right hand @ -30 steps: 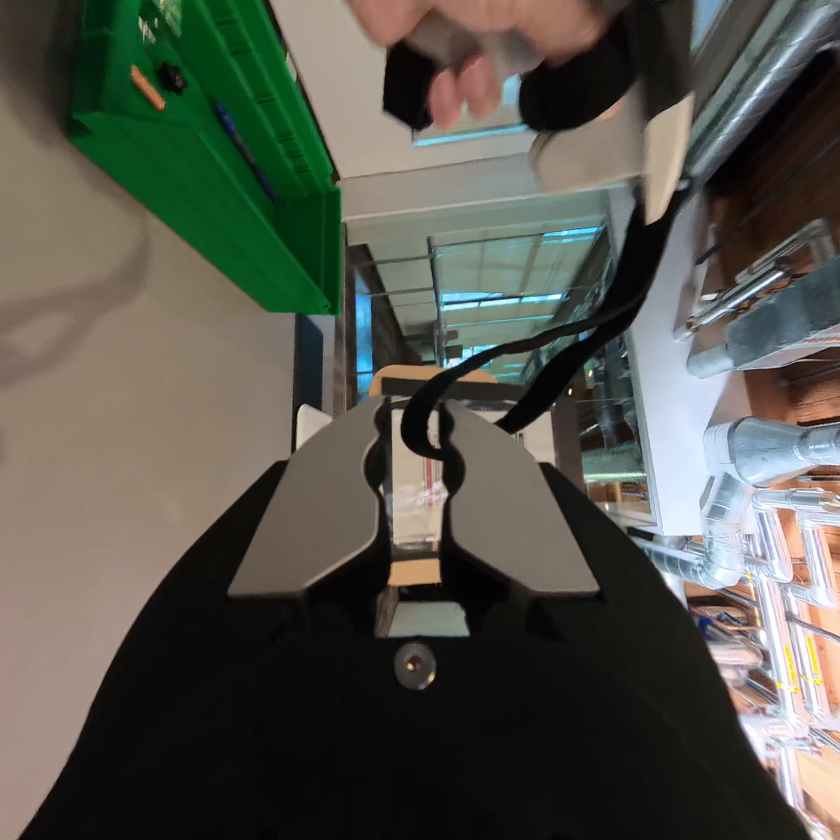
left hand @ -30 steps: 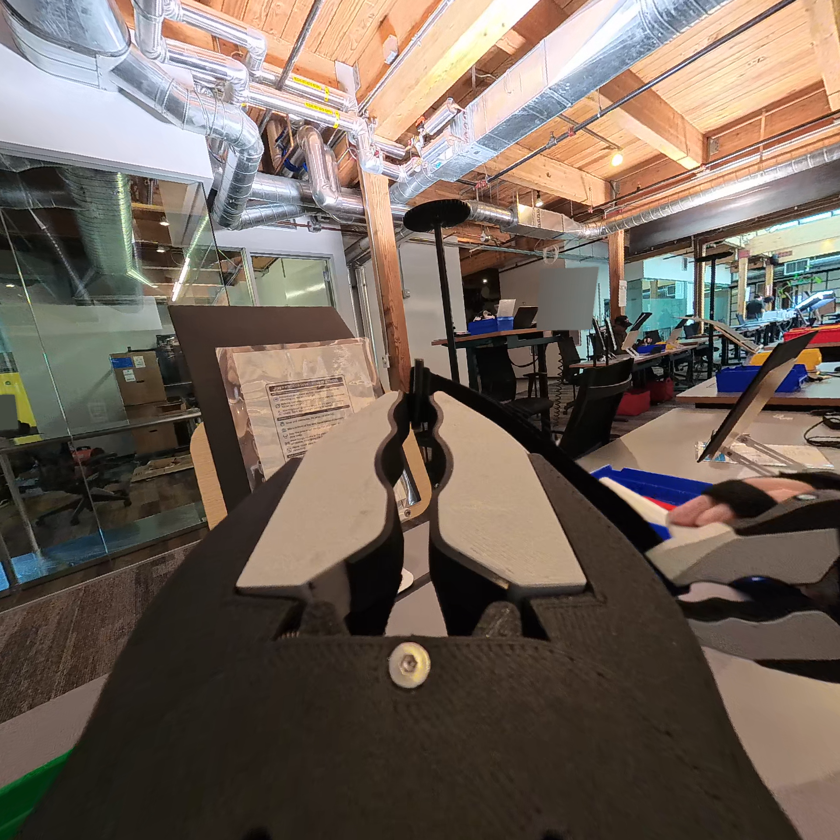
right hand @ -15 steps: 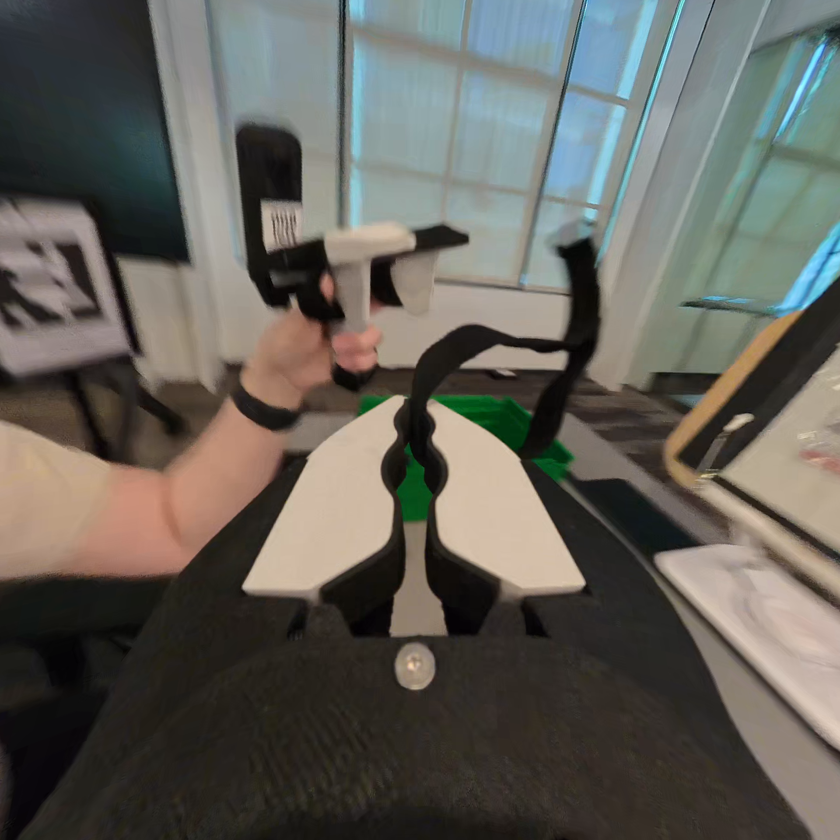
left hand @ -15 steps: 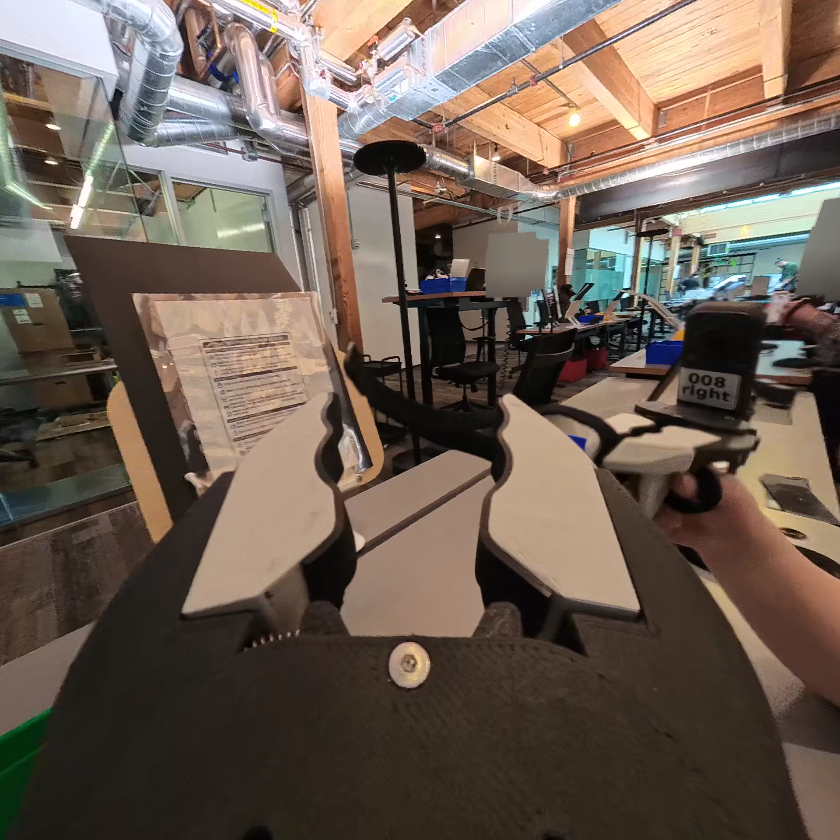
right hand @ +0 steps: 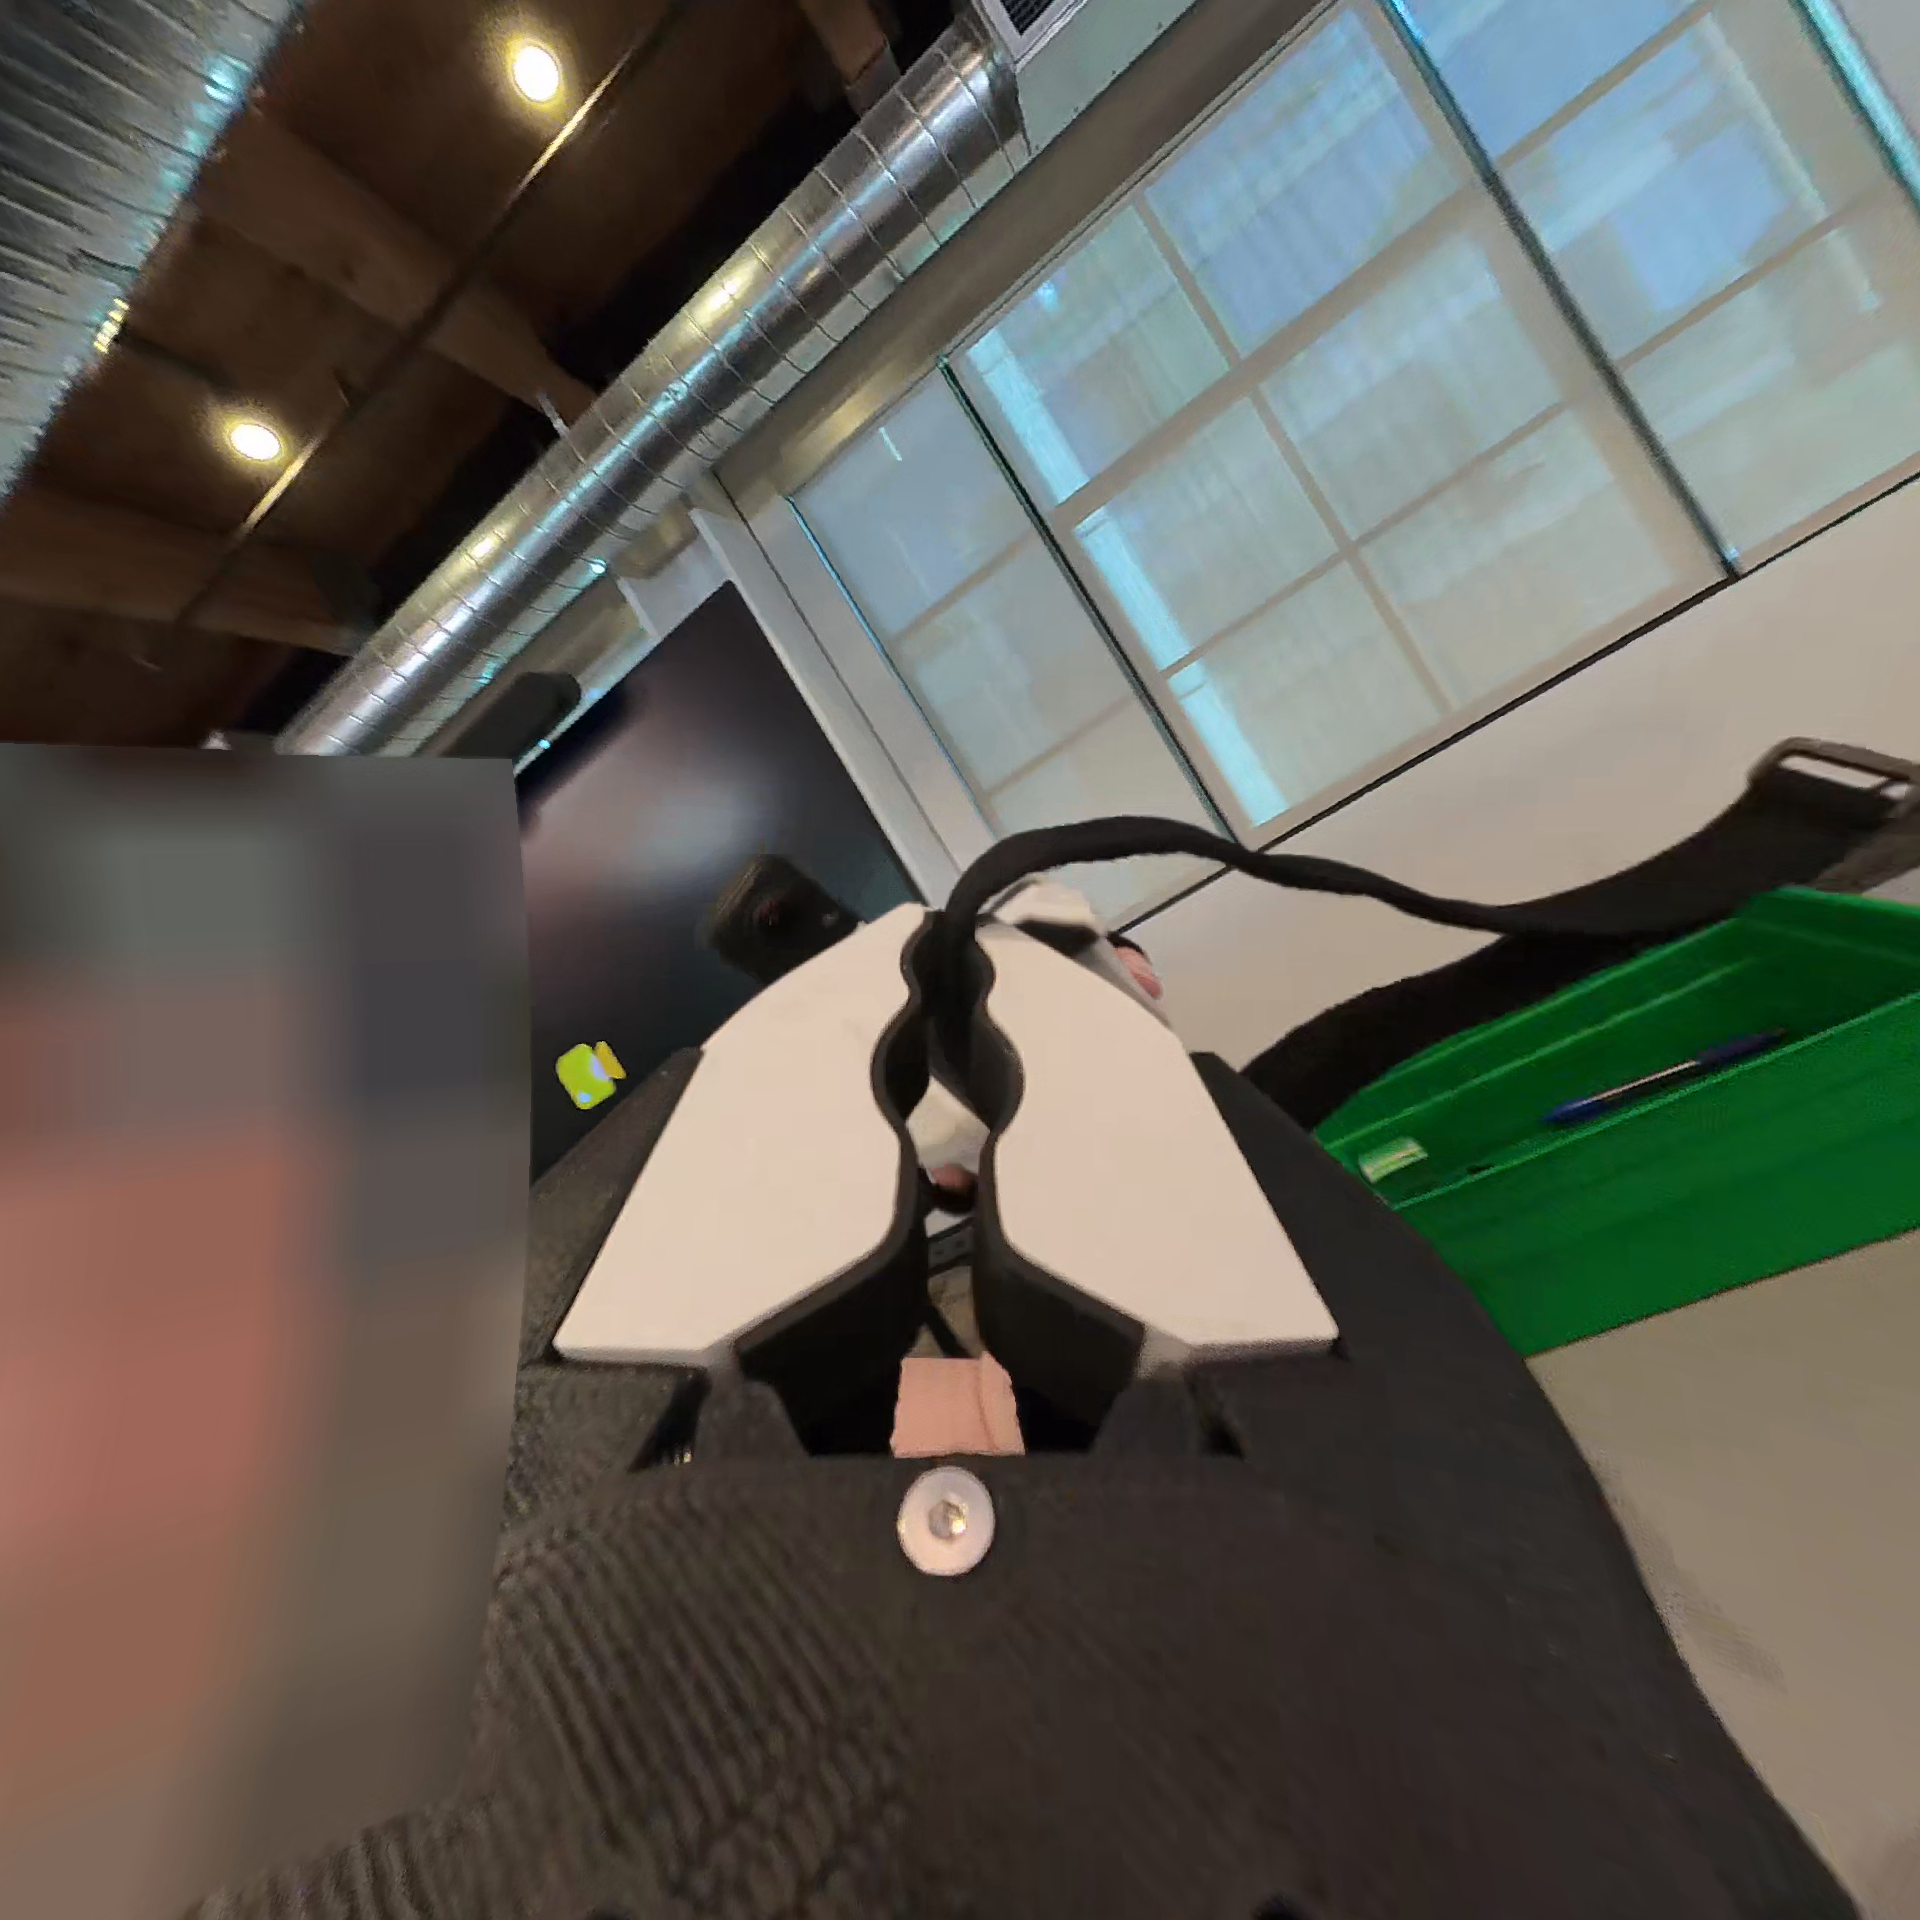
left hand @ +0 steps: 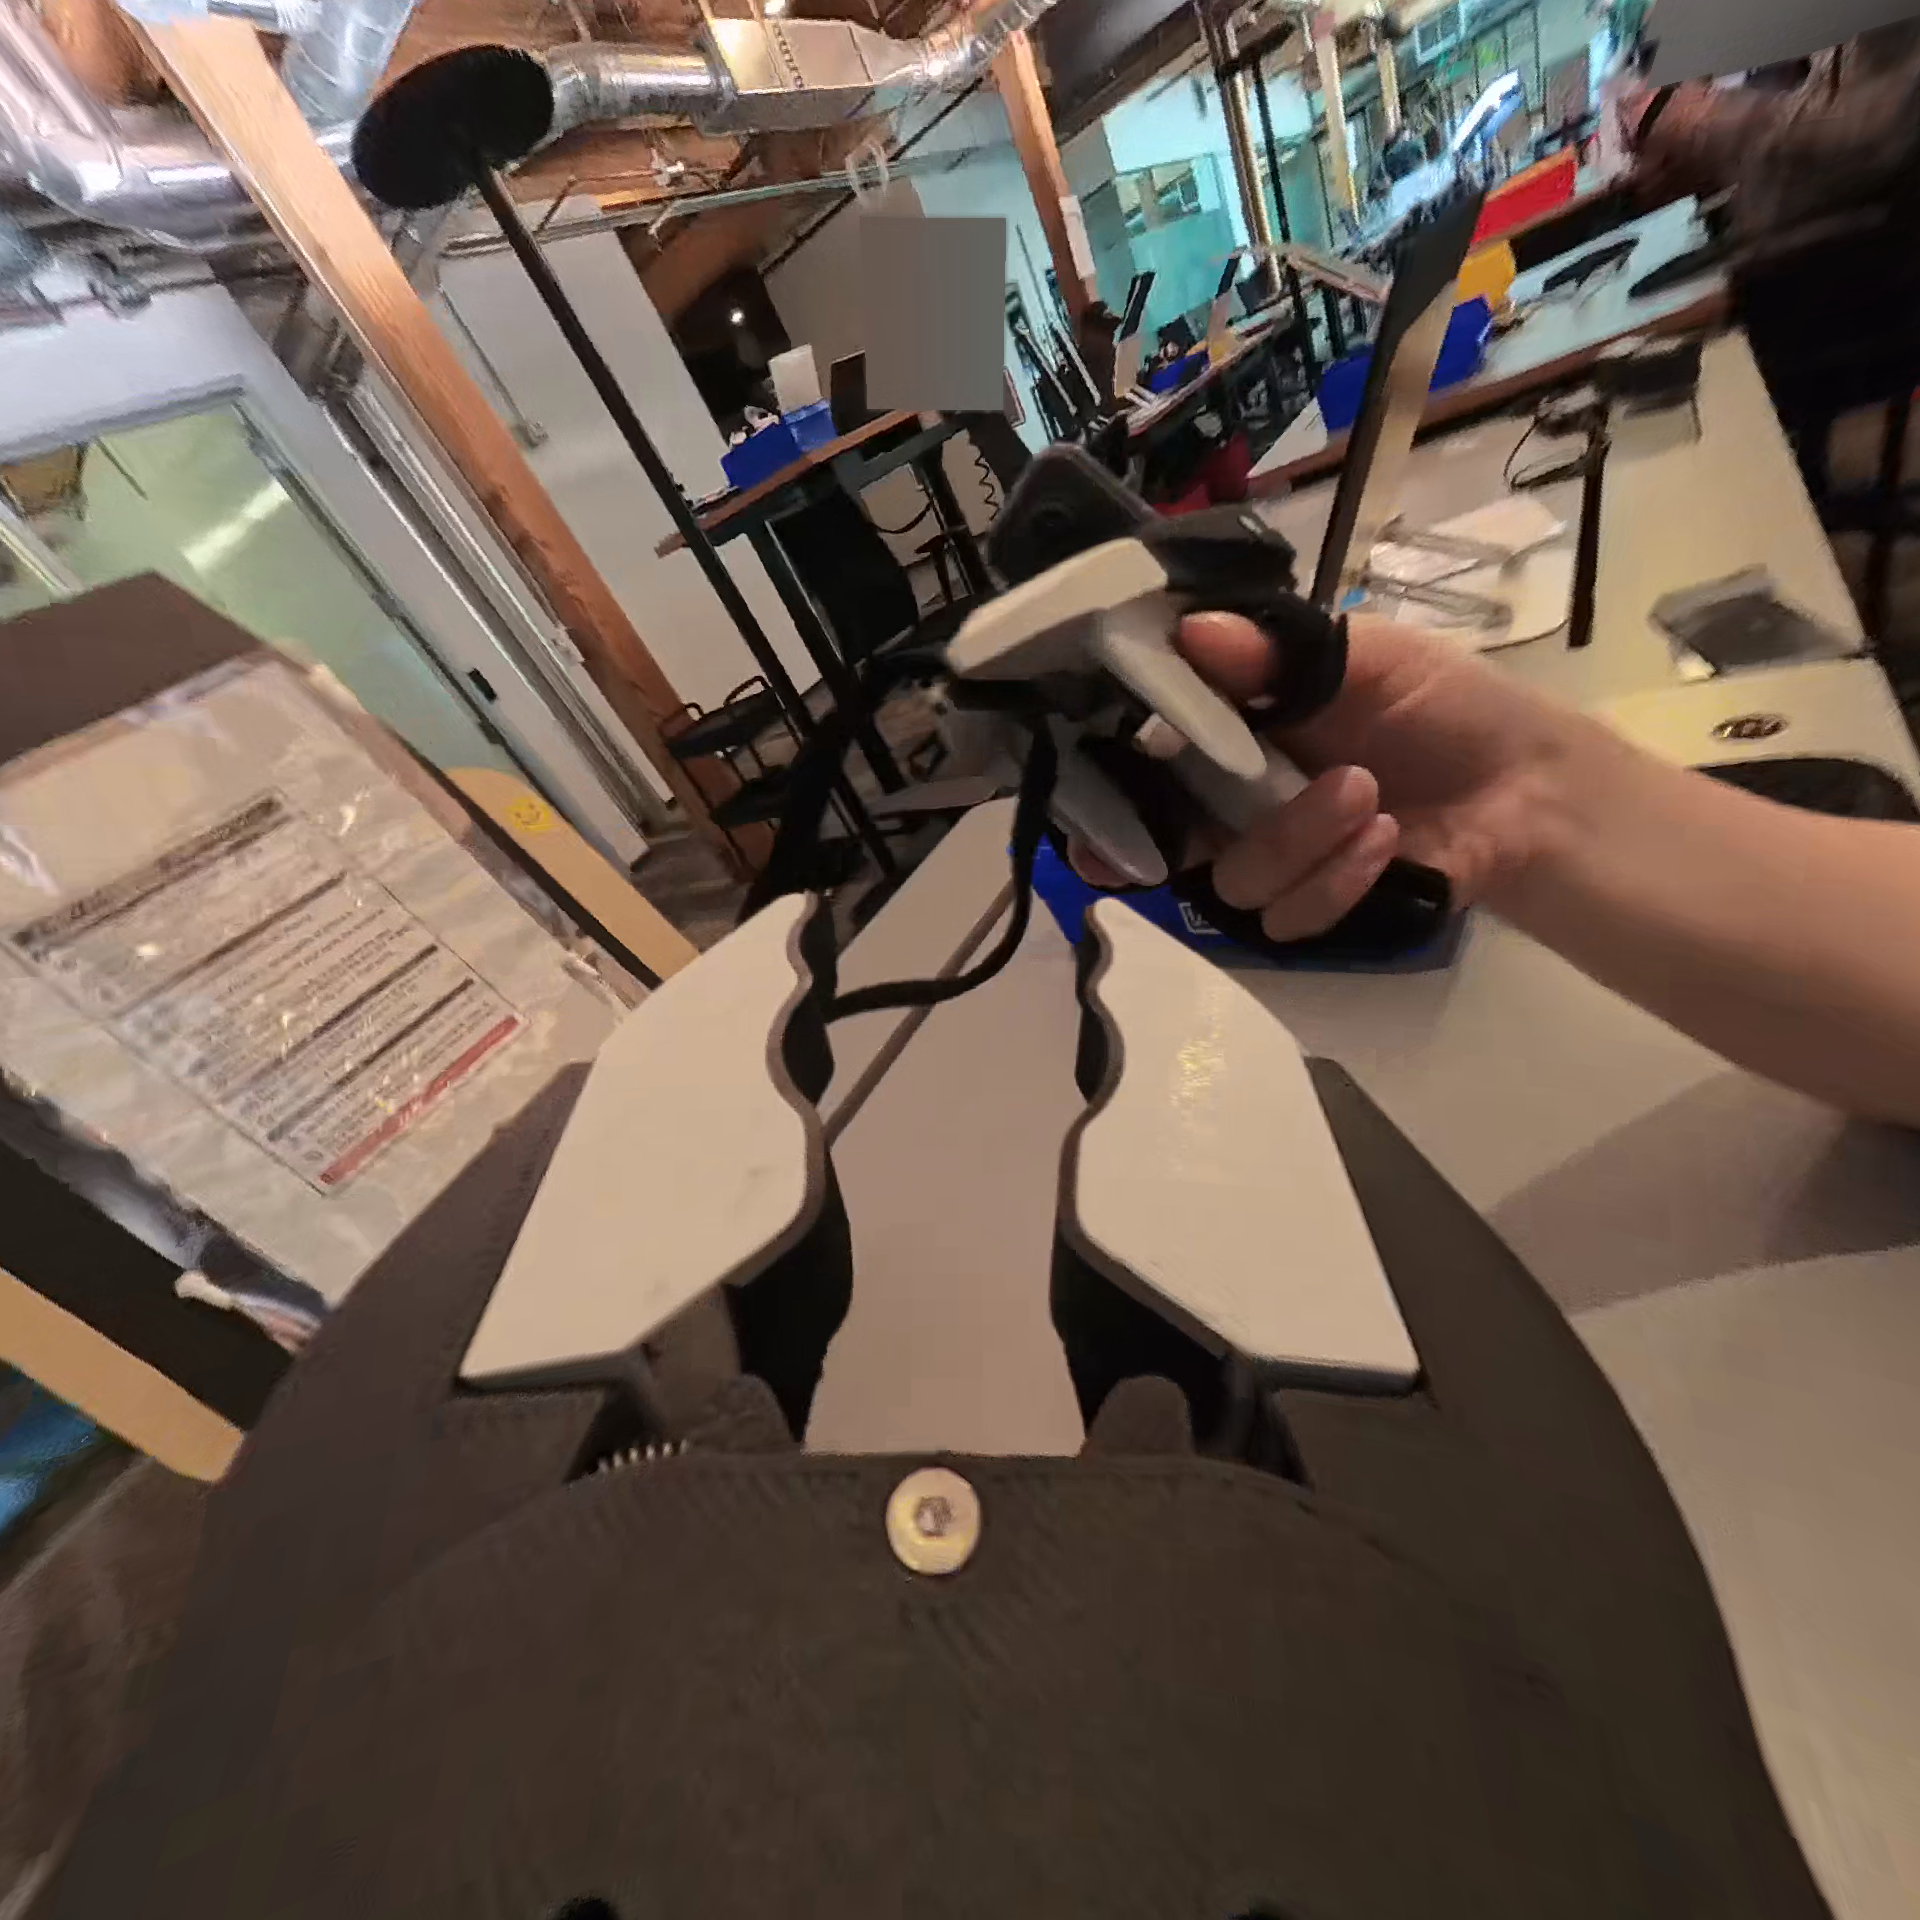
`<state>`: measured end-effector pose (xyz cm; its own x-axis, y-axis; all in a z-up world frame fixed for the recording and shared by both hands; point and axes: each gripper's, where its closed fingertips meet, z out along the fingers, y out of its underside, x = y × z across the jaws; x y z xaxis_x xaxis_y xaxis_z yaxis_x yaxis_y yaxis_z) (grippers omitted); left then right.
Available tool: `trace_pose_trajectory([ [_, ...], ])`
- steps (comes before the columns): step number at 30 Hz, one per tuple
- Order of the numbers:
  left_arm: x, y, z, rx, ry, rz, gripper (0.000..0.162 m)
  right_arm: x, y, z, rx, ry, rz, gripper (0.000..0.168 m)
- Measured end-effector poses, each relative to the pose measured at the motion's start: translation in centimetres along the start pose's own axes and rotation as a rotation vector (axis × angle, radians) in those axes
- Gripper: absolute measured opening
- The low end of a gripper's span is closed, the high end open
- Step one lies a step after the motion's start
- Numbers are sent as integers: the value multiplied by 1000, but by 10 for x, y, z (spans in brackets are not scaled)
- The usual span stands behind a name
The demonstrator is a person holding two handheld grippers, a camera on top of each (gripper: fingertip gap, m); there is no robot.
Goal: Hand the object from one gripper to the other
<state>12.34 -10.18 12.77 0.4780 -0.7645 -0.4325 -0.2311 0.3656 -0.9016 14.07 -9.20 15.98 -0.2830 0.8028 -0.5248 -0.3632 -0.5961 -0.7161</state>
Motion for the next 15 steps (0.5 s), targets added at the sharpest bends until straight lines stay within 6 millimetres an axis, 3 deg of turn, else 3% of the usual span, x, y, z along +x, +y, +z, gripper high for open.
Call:
trace_pose_trajectory([
  [1,7,3,7,-2,-2,45,39,-1,2,2,-1,-7,13,2],
  [4,13,11,20,-12,-48,128,24,-2,8,6,-13,-15,26,2],
  [8,15,17,26,-8,-41,95,4,-3,11,9,-16,-25,25,3],
  [11,17,18,26,-9,12,36,2,-3,12,9,-41,-20,-6,7],
  [13,18,8,18,38,79,-58,2,-3,18,9,-128,7,-63,24],
  [15,15,-6,5,100,162,-193,1,-6,25,3,-254,32,-130,29],
])
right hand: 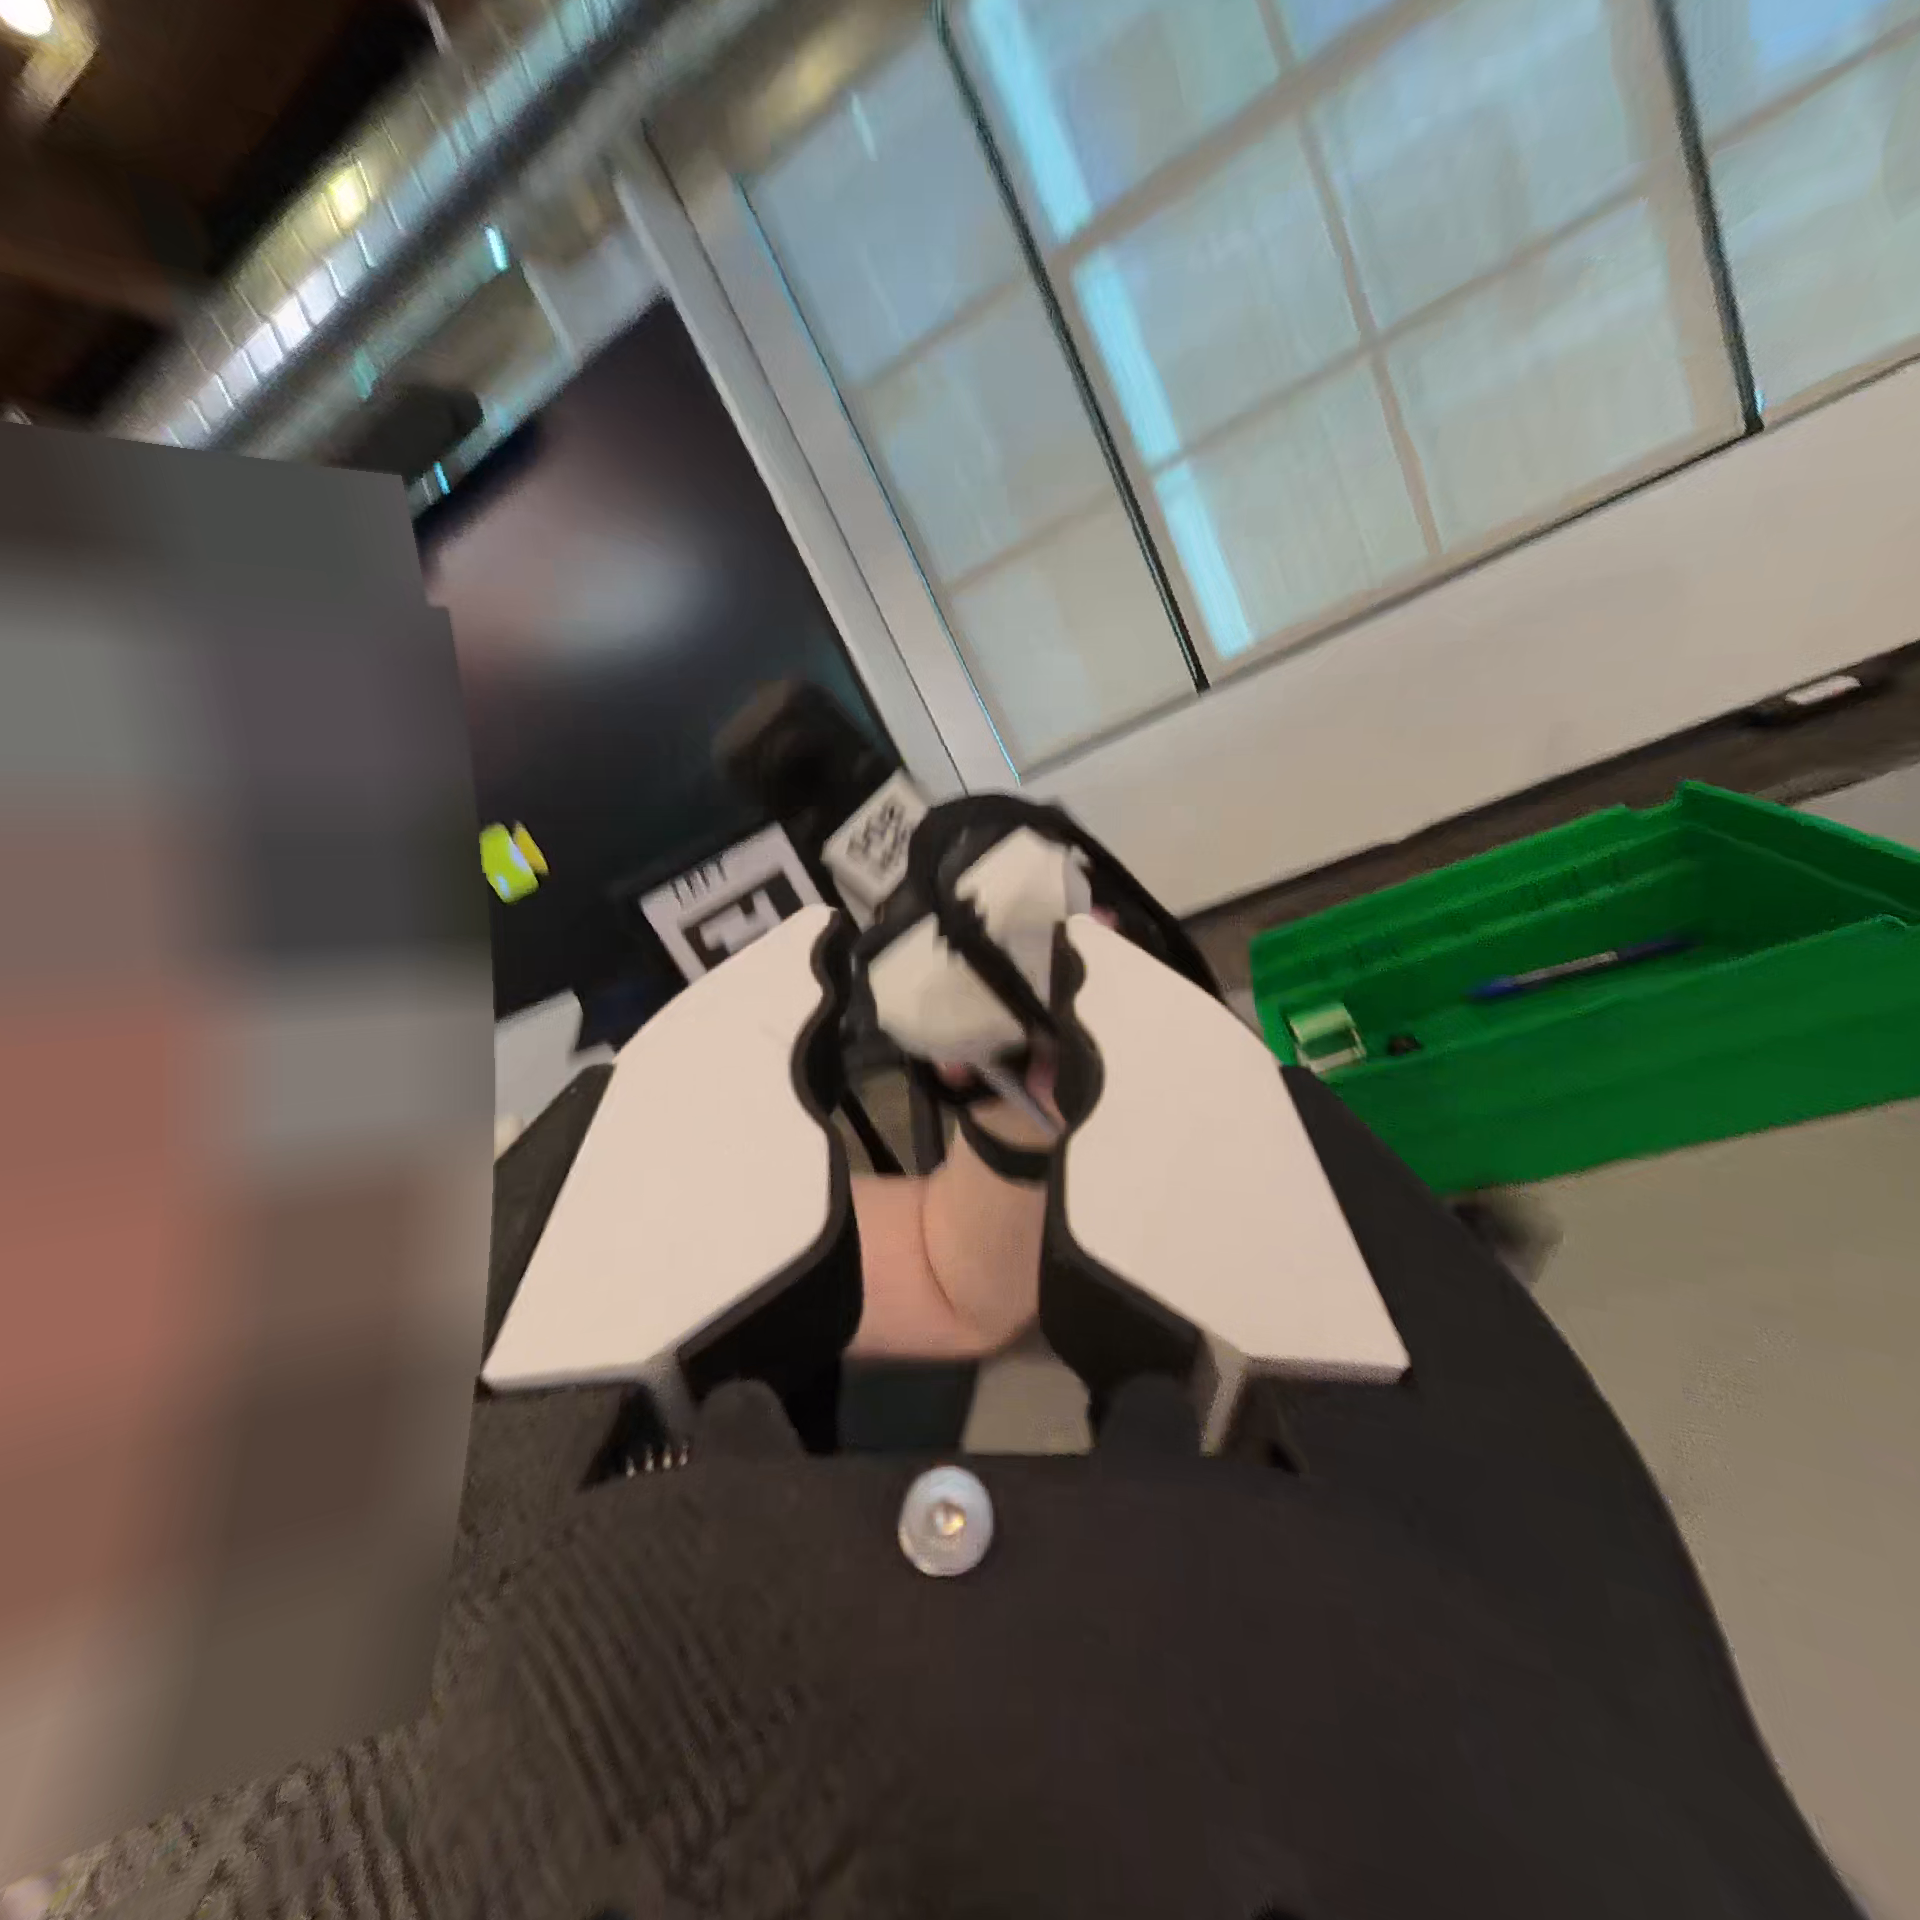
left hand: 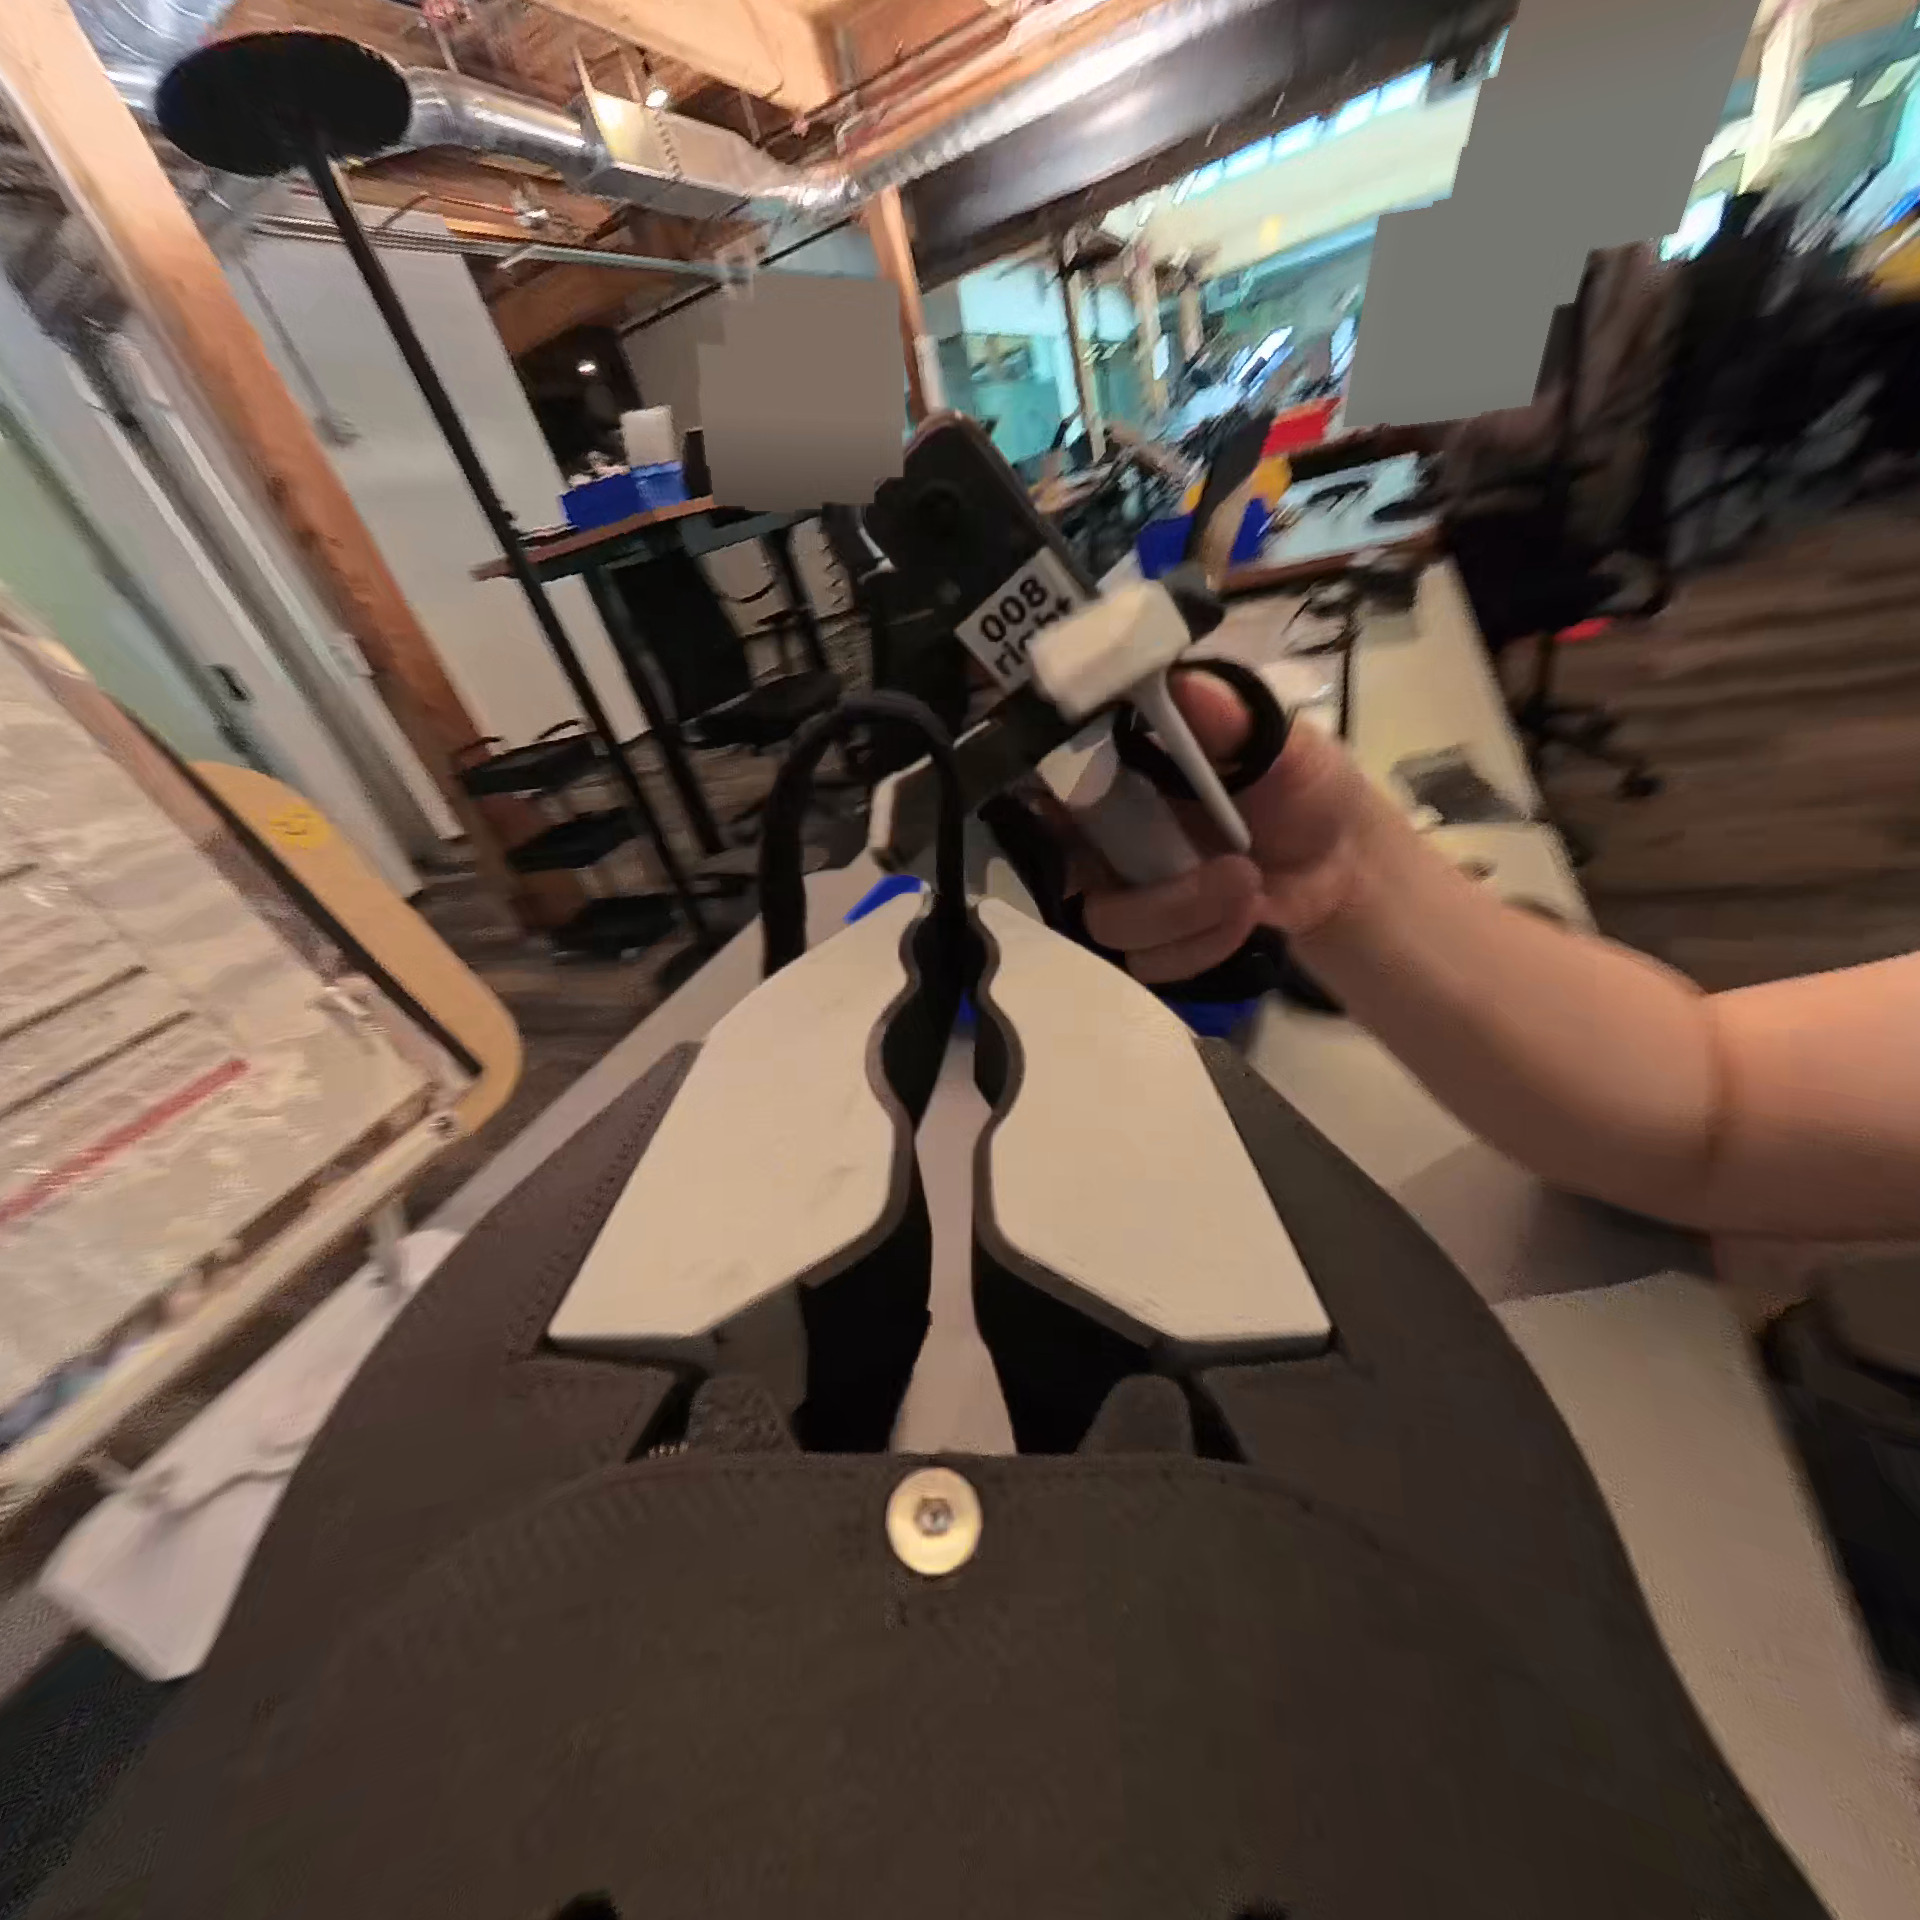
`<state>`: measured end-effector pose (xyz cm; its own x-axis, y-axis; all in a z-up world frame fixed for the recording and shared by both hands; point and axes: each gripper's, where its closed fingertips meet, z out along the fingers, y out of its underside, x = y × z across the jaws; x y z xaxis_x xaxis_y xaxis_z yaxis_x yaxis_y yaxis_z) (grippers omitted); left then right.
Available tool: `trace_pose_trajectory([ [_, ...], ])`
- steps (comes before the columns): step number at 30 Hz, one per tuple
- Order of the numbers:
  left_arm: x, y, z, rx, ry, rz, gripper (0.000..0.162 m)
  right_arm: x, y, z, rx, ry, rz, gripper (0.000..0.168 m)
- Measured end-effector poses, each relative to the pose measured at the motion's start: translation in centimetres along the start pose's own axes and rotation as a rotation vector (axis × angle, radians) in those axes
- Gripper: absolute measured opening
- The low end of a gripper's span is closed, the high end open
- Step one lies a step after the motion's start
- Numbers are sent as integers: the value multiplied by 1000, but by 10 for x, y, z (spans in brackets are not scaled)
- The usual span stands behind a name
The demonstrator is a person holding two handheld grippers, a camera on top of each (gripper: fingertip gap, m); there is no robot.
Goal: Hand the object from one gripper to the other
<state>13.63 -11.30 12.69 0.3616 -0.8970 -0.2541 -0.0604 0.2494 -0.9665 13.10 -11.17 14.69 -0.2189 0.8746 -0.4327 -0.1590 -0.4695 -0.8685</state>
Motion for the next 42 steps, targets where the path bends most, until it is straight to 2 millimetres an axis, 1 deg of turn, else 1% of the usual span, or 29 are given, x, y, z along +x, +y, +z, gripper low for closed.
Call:
trace_pose_trajectory([
  [1,-1,-9,-8,35,35,-65,1,-5,2,-4,-47,5,-40,31],
  [3,-2,-28,-25,123,99,-178,1,-14,0,-12,-75,21,-161,36],
  [5,-3,-47,-43,204,150,-247,1,-19,-5,-16,-61,55,-345,37],
  [6,-5,-54,-51,242,154,-269,2,-21,-6,-17,-53,79,-448,41],
  [8,-7,-67,-65,303,169,-302,3,-19,-4,-13,-51,137,-628,57],
  [10,-5,-76,-74,346,200,-336,2,-16,5,-3,-79,173,-775,61],
  [12,-2,-79,-76,359,207,-333,2,-15,17,10,-99,181,-892,62],
  [13,-2,-79,-74,358,195,-325,2,-12,21,16,-99,193,-912,62],
  [15,1,-77,-69,344,177,-300,1,-4,26,28,-86,210,-843,63],
  [17,7,-74,-62,327,195,-300,1,6,25,38,-36,231,-737,66],
  [18,10,-72,-59,320,207,-303,2,9,27,42,-19,229,-710,66],
  [20,14,-68,-52,302,219,-306,2,15,38,49,-52,208,-677,65],
  [21,15,-65,-48,285,216,-305,2,14,46,51,-95,171,-661,52],
  [22,15,-63,-45,278,212,-303,2,12,51,51,-137,145,-647,7],
  [24,11,-65,-46,294,181,-312,4,18,43,46,-127,195,-581,6],
  [25,7,-65,-47,294,154,-299,12,19,35,42,-93,209,-548,6],
  [26,4,-65,-48,288,124,-276,15,21,27,35,-47,219,-508,6],
  [28,-2,-67,-53,288,63,-213,17,26,9,20,53,212,-372,6],
  [30,-11,-65,-56,262,-42,-97,25,31,-8,4,163,154,-179,6],
  [32,-15,-57,-55,197,-118,77,26,35,-20,-11,260,22,90,6],
  [34,-26,-40,-50,89,-227,259,34,37,-27,-24,317,-154,380,5],
  [35,-33,-31,-47,30,-283,356,39,39,-29,-28,333,-237,491,5],
  [36,-35,-20,-43,-30,-315,461,45,42,-29,-31,346,-294,567,6],
  [38,-35,1,-31,-121,-342,663,44,50,-23,-27,331,-308,621,6],
  [39,-33,7,-25,-136,-355,746,44,53,-17,-22,305,-292,624,5],
  [40,-30,11,-18,-138,-363,808,44,54,-11,-16,275,-282,625,5],
  [42,-21,18,-7,-141,-345,873,46,53,-2,-6,230,-278,632,5],
])
